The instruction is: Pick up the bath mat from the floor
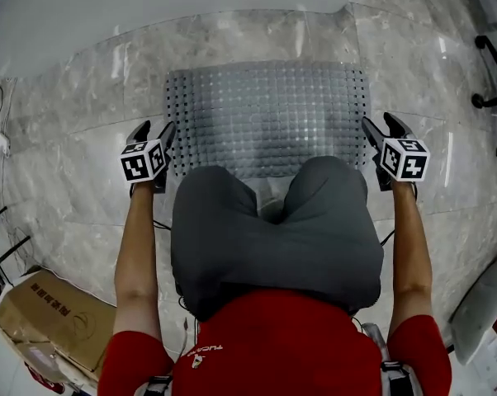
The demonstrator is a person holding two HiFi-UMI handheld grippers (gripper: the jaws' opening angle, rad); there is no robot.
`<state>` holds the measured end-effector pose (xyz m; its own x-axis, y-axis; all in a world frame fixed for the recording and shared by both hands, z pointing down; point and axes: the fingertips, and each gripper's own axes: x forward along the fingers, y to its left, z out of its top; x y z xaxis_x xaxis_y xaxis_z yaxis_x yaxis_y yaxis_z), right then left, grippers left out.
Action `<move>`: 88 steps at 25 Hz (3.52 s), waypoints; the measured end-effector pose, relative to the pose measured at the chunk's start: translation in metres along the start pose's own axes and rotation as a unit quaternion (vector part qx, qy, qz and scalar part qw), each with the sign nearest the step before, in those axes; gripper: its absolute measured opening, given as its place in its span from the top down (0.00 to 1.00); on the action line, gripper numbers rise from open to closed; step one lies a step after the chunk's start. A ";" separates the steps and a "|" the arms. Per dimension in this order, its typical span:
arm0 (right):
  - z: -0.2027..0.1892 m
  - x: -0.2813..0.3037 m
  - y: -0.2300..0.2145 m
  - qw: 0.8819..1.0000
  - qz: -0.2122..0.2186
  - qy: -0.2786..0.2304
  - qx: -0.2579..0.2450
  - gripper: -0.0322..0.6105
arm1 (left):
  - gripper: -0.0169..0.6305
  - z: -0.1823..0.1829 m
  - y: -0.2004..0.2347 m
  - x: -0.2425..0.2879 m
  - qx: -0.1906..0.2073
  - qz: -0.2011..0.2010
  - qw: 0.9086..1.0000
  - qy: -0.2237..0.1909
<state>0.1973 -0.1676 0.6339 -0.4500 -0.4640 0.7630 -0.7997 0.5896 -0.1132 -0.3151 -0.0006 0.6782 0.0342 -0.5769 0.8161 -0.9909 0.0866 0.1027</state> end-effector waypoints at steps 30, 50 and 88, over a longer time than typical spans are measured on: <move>-0.116 0.109 -0.058 0.980 -0.028 0.181 0.077 0.49 | 0.40 -0.084 0.022 0.092 -0.045 -0.009 0.980 0.195; -0.086 0.089 -0.004 0.992 0.007 0.107 0.067 0.88 | 0.87 -0.069 -0.017 0.079 0.011 -0.041 0.993 0.114; 0.123 -0.080 0.096 0.966 0.142 -0.214 0.038 0.89 | 0.91 0.097 -0.050 -0.126 0.021 -0.069 0.972 -0.222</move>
<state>0.1078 -0.1554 0.4832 -0.7649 -0.5313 0.3642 -0.6401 0.6900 -0.3377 -0.2824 -0.0116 0.5152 0.1174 -0.8752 0.4694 -0.9855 -0.0444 0.1637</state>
